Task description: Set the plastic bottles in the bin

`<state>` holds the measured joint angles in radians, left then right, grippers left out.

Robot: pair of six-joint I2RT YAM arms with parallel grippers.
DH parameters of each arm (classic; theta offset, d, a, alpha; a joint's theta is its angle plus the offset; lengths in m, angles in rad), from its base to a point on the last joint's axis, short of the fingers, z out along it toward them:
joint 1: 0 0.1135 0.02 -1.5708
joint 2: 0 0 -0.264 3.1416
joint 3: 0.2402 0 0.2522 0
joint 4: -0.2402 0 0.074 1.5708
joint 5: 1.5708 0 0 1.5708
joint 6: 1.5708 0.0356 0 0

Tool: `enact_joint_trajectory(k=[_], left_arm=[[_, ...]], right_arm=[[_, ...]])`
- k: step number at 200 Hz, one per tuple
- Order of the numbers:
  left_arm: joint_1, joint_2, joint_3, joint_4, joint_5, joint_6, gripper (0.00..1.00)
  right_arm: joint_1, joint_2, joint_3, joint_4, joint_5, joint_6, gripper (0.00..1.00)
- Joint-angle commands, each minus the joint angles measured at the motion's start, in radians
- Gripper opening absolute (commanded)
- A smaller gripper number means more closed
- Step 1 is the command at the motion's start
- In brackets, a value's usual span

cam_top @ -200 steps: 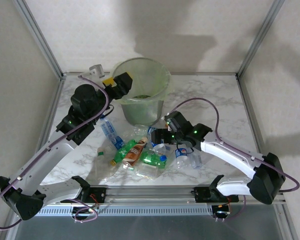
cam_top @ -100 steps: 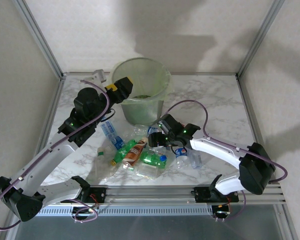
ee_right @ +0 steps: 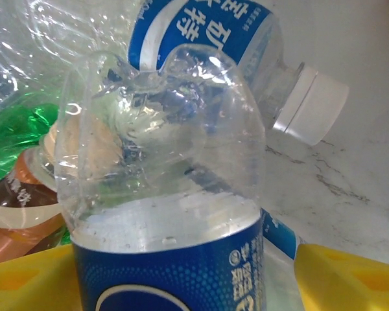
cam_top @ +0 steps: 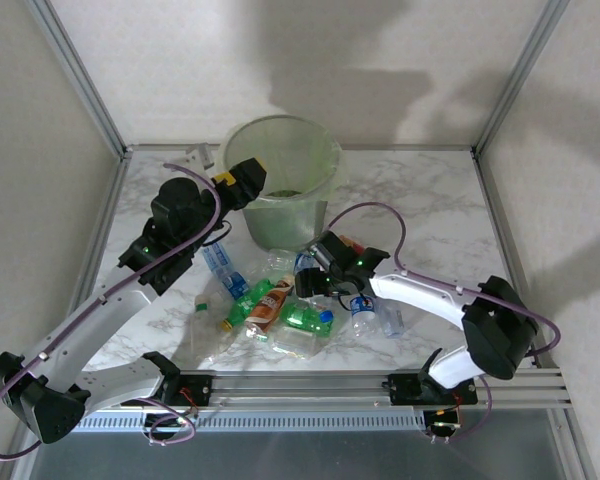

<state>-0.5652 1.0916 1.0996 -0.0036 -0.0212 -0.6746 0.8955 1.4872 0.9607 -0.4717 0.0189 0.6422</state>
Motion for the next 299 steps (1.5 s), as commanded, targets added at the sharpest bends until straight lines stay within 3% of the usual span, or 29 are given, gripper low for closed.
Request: enact_joint_trajectory(k=[1,185,247,299], left_arm=[[0.008,-0.018,-0.009,0.004,0.000,-0.015,0.89],[0.016,0.008,0.003,0.005,-0.010,-0.037,0.89],[0.019,0.002,0.014,-0.025,-0.042,-0.042,0.90],[0.024,-0.004,0.014,-0.030,-0.050,-0.040,0.91]], right_arm=[[0.011,0.026,0.029,-0.003,0.032,-0.001,0.78],[0.025,-0.080,0.036,-0.030,0.140,0.030,0.54],[0.024,-0.230,-0.009,-0.034,0.190,0.065,0.51],[0.019,-0.354,0.014,-0.114,0.310,0.112,0.50]])
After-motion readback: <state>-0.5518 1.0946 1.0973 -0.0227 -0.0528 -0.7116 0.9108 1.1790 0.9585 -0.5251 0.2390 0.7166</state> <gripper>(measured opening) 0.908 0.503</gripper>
